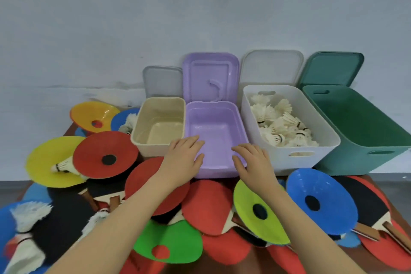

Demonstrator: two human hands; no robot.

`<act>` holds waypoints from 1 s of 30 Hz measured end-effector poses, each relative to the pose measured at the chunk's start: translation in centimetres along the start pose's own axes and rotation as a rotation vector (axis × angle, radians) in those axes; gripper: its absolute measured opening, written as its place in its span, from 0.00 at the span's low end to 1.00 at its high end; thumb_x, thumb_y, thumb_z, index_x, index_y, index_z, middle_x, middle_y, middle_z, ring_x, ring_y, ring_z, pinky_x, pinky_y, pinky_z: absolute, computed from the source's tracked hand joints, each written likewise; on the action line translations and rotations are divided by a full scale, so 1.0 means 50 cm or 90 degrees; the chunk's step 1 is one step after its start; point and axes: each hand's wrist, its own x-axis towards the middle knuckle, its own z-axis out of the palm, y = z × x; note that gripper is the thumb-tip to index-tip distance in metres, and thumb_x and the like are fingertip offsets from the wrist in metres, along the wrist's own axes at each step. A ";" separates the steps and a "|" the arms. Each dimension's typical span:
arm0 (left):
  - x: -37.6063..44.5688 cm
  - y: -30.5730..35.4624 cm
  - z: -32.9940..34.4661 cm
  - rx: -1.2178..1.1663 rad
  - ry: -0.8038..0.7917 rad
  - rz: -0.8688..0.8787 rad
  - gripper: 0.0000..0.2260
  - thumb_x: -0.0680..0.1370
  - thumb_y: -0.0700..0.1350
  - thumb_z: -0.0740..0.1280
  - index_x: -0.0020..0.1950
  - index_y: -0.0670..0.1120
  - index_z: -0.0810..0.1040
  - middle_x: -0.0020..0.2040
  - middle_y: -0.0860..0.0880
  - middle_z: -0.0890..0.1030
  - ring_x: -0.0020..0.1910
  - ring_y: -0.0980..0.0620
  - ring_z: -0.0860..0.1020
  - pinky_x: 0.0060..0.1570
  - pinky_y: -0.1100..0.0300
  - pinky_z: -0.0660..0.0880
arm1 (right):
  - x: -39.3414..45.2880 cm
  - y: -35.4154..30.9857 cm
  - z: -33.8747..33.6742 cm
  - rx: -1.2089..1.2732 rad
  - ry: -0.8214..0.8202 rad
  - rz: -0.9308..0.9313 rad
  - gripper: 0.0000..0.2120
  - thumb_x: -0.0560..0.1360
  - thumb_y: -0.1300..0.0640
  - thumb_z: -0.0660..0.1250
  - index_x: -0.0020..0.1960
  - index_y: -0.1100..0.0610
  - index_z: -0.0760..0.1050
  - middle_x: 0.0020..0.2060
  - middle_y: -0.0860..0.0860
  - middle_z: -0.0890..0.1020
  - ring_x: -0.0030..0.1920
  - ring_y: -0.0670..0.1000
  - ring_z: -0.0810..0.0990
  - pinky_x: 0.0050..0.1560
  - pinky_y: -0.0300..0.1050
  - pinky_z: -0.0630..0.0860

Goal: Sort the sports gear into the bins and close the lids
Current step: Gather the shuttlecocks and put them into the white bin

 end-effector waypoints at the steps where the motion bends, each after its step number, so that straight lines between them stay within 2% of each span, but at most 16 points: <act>1: -0.023 -0.027 -0.008 -0.002 0.004 -0.002 0.21 0.74 0.51 0.55 0.57 0.44 0.80 0.58 0.45 0.80 0.53 0.46 0.80 0.54 0.50 0.72 | -0.002 -0.029 0.016 0.010 -0.008 -0.007 0.18 0.75 0.48 0.55 0.55 0.55 0.79 0.50 0.49 0.81 0.51 0.53 0.77 0.49 0.43 0.64; 5: -0.115 -0.129 -0.034 0.005 0.006 -0.028 0.19 0.73 0.52 0.55 0.56 0.47 0.79 0.57 0.50 0.80 0.53 0.48 0.78 0.53 0.57 0.61 | -0.020 -0.143 0.079 0.055 -0.029 -0.033 0.17 0.75 0.49 0.57 0.54 0.55 0.79 0.49 0.49 0.80 0.52 0.50 0.75 0.50 0.45 0.66; 10: -0.234 -0.241 -0.036 -0.032 -0.028 -0.085 0.23 0.74 0.54 0.52 0.59 0.47 0.79 0.60 0.49 0.78 0.60 0.47 0.75 0.57 0.48 0.66 | -0.060 -0.269 0.149 0.080 -0.078 -0.039 0.17 0.74 0.45 0.59 0.56 0.52 0.78 0.50 0.46 0.79 0.53 0.50 0.75 0.52 0.44 0.65; 14: -0.319 -0.311 -0.017 -0.034 -0.050 -0.123 0.22 0.74 0.55 0.53 0.58 0.47 0.79 0.59 0.48 0.79 0.60 0.46 0.75 0.58 0.48 0.66 | -0.075 -0.345 0.203 0.084 -0.124 -0.074 0.16 0.72 0.45 0.59 0.54 0.50 0.79 0.48 0.44 0.80 0.52 0.48 0.74 0.49 0.39 0.59; 18: -0.398 -0.353 0.007 0.002 -0.083 -0.159 0.20 0.73 0.55 0.54 0.55 0.48 0.80 0.55 0.50 0.80 0.57 0.47 0.77 0.55 0.50 0.67 | -0.082 -0.399 0.264 0.048 -0.229 -0.102 0.22 0.73 0.41 0.55 0.61 0.47 0.75 0.59 0.45 0.76 0.61 0.51 0.70 0.53 0.45 0.56; 20: -0.429 -0.368 0.014 0.016 -0.095 -0.184 0.20 0.73 0.56 0.55 0.54 0.49 0.80 0.55 0.51 0.80 0.56 0.48 0.77 0.53 0.50 0.69 | -0.078 -0.420 0.289 0.028 -0.265 -0.102 0.21 0.75 0.43 0.58 0.66 0.46 0.71 0.66 0.47 0.70 0.66 0.53 0.64 0.59 0.48 0.54; 23: -0.457 -0.381 0.021 -0.001 -0.112 -0.208 0.26 0.72 0.60 0.49 0.60 0.51 0.78 0.58 0.54 0.78 0.60 0.50 0.74 0.56 0.52 0.64 | -0.070 -0.440 0.324 -0.032 -0.302 -0.127 0.21 0.76 0.47 0.62 0.69 0.45 0.67 0.70 0.50 0.64 0.69 0.56 0.59 0.64 0.53 0.52; 25: -0.461 -0.389 0.029 -0.020 -0.126 -0.214 0.31 0.71 0.63 0.45 0.64 0.53 0.75 0.62 0.55 0.75 0.63 0.51 0.71 0.59 0.53 0.59 | -0.063 -0.445 0.345 -0.070 -0.302 -0.155 0.21 0.75 0.50 0.64 0.67 0.47 0.69 0.69 0.52 0.65 0.68 0.58 0.61 0.63 0.56 0.53; 27: -0.455 -0.392 0.036 -0.054 -0.119 -0.212 0.29 0.72 0.63 0.48 0.64 0.52 0.75 0.62 0.54 0.75 0.64 0.51 0.70 0.59 0.53 0.59 | -0.059 -0.448 0.362 -0.090 -0.298 -0.170 0.17 0.73 0.54 0.65 0.62 0.50 0.73 0.68 0.54 0.68 0.66 0.60 0.63 0.62 0.56 0.53; 30: -0.443 -0.391 0.055 -0.095 -0.116 -0.209 0.16 0.78 0.56 0.60 0.63 0.52 0.76 0.63 0.54 0.75 0.64 0.52 0.69 0.60 0.55 0.56 | -0.054 -0.450 0.376 -0.072 -0.276 -0.163 0.12 0.71 0.57 0.66 0.55 0.51 0.76 0.65 0.53 0.71 0.65 0.60 0.65 0.60 0.52 0.50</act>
